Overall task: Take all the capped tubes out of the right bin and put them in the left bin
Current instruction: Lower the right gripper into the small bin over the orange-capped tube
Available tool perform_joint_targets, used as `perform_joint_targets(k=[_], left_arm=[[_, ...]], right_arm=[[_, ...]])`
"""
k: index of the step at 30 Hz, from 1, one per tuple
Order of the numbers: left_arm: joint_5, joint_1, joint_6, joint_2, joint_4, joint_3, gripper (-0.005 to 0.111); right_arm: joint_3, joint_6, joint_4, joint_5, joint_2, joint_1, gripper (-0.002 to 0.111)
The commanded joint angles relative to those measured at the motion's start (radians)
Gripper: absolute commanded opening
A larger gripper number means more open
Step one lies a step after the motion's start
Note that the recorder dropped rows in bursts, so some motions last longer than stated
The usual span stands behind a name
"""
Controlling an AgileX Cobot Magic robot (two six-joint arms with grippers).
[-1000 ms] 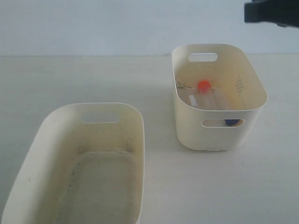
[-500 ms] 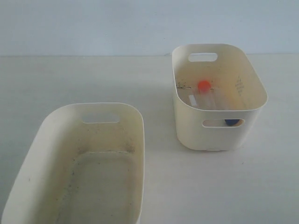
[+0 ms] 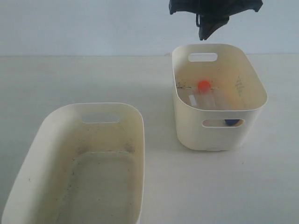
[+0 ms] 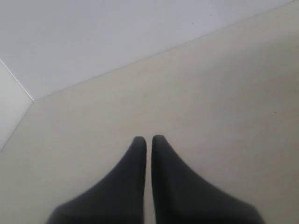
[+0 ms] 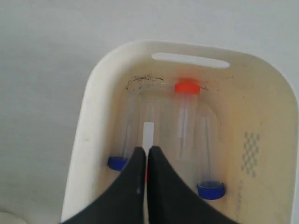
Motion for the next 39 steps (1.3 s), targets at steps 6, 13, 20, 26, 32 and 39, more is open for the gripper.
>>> perform_joint_targets(k=[6, 13, 20, 26, 32, 39], left_arm=[[-0.001, -0.005, -0.010, 0.000, -0.003, -0.004, 0.004], [-0.001, -0.005, -0.010, 0.000, -0.003, -0.004, 0.004], [-0.001, -0.005, -0.010, 0.000, -0.003, -0.004, 0.004], [-0.001, -0.005, -0.010, 0.000, -0.003, -0.004, 0.004], [-0.001, -0.005, -0.010, 0.000, -0.003, -0.004, 0.004], [-0.001, -0.005, -0.010, 0.000, -0.003, -0.004, 0.004]], right_arm=[[0.122, 0.005, 0.103, 0.001, 0.040, -0.082, 0.001], [0.167, -0.015, 0.107, 0.001, 0.059, -0.094, 0.001], [0.167, -0.011, 0.107, 0.001, 0.107, -0.094, 0.001], [0.167, -0.013, 0.124, 0.001, 0.138, -0.090, 0.001], [0.167, -0.010, 0.166, 0.001, 0.168, -0.079, 0.001], [0.167, -0.014, 0.148, 0.001, 0.216, -0.080, 0.001]])
